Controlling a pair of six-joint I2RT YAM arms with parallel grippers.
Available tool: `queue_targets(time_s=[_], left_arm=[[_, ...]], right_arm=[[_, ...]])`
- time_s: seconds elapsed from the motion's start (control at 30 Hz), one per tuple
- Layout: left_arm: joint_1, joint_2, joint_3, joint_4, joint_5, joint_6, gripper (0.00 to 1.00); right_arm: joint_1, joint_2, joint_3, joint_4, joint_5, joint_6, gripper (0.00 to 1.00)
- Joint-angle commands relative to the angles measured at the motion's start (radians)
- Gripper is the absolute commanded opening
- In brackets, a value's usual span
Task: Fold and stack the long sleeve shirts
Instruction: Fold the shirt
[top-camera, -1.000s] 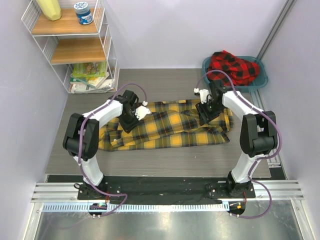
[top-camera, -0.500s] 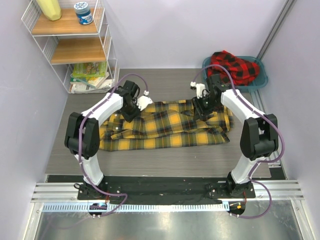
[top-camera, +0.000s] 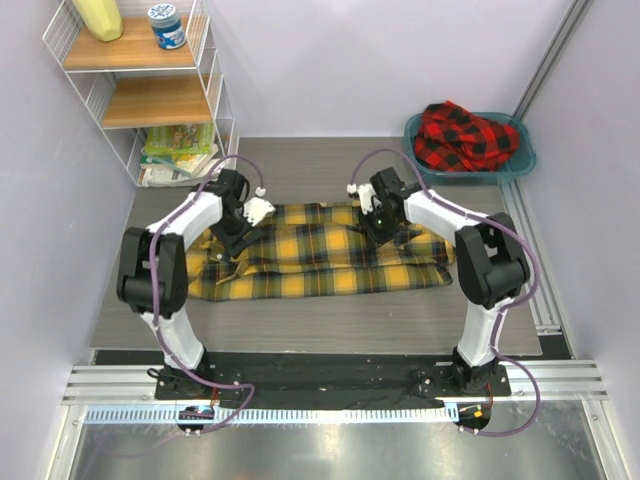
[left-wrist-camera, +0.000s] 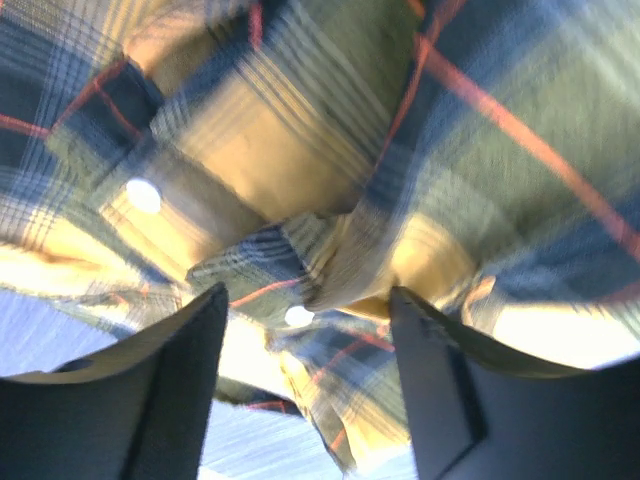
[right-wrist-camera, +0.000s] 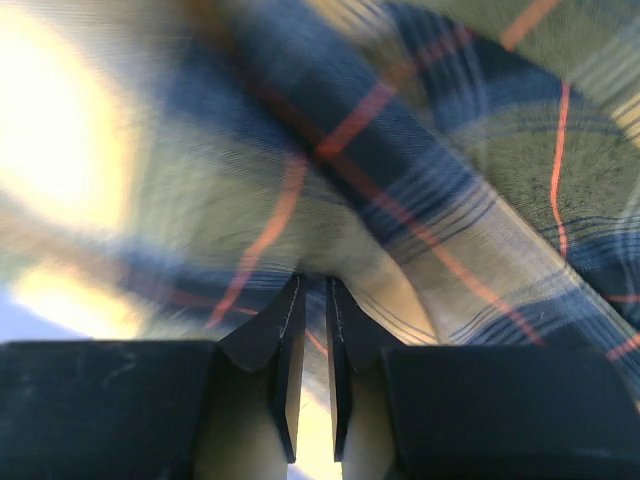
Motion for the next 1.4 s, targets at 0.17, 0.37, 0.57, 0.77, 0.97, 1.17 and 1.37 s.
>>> queue_targets(time_s=[0.17,0.37,0.57,0.77,0.97,1.17,1.37], left_arm=[[-0.002,-0.077,-0.138,0.016,0.036,0.161,0.67],[0.056,-0.066,-0.302,0.034,-0.009,0.223,0.55],[0.075,-0.252,-0.483,-0.074,0.014,0.350,0.51],[0.075,-0.358,-0.528,-0.168,0.062,0.373,0.51],[0.032,-0.306,-0.407,-0.190,0.155,0.249,0.55],[0.017,-0.350,-0.241,-0.184,0.284,0.080,0.65],[-0.006,-0.447,-0.193,-0.056,0.271,0.037,0.82]], right_arm=[[-0.009,0.048,-0.044,0.048,0.122,-0.010,0.21],[0.030,0.072,-0.004,0.042,0.142,-0.027,0.21],[0.147,0.161,0.089,0.049,0.162,-0.054,0.24],[0.183,0.336,0.351,0.057,0.225,-0.099,0.24],[0.160,0.535,0.667,0.147,0.495,-0.162,0.27],[0.112,0.330,0.665,0.121,0.360,-0.101,0.49],[0.085,0.094,0.511,0.123,0.206,-0.007,0.51]])
